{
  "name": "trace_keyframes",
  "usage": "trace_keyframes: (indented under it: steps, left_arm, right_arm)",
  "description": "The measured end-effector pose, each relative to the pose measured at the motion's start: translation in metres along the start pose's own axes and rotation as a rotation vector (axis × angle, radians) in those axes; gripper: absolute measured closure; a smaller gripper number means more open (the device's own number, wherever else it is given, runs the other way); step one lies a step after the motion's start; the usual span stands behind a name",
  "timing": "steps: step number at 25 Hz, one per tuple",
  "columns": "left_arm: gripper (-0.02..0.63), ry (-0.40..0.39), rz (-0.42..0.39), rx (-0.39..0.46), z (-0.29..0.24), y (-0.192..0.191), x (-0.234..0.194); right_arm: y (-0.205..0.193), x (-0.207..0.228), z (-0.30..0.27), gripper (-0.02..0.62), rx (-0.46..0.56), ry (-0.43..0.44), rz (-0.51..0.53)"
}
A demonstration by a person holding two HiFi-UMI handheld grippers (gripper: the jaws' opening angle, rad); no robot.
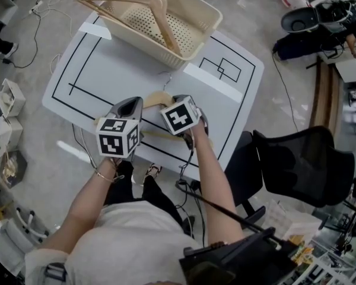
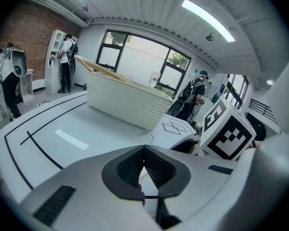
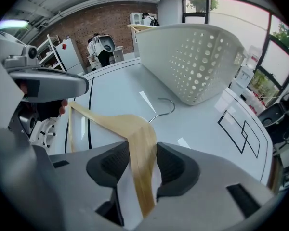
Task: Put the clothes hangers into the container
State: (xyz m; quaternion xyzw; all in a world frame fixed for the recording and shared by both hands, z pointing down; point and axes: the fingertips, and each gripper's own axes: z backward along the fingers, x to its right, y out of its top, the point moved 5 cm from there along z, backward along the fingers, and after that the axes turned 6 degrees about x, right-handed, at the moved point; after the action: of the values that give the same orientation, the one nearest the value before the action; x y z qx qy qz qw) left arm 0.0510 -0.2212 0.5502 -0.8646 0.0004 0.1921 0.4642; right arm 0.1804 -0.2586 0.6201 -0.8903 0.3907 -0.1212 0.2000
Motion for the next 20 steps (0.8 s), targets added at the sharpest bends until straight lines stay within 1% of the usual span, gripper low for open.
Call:
trace_keyframes:
  steps: [5,9,16,20]
  left_arm:
    - [0.606,-0.001,-0.018,-0.011,0.005,0.001,0.001]
    - [0.606,-0.003,-0.042,-0.006,0.015,0.004,0.009]
    - [0.606,0.017,-0.071,0.023,0.047,0.01,0.015]
    - [0.606,0.03,-0.077,0.052,0.066,0.016,0.02]
  right_arm:
    - [-0.005,-0.009,0.001,0.41,0.081,-0.003,-0.094]
    - [-0.008,-0.011,0.011,0.41,0.13,-0.044,-0.106]
    - [0.01,-0.024,0.045,0.41,0.26,-0.059,-0.155]
    - [0.016,-0.032,0.066,0.41,0.3,-0.084,-0.164]
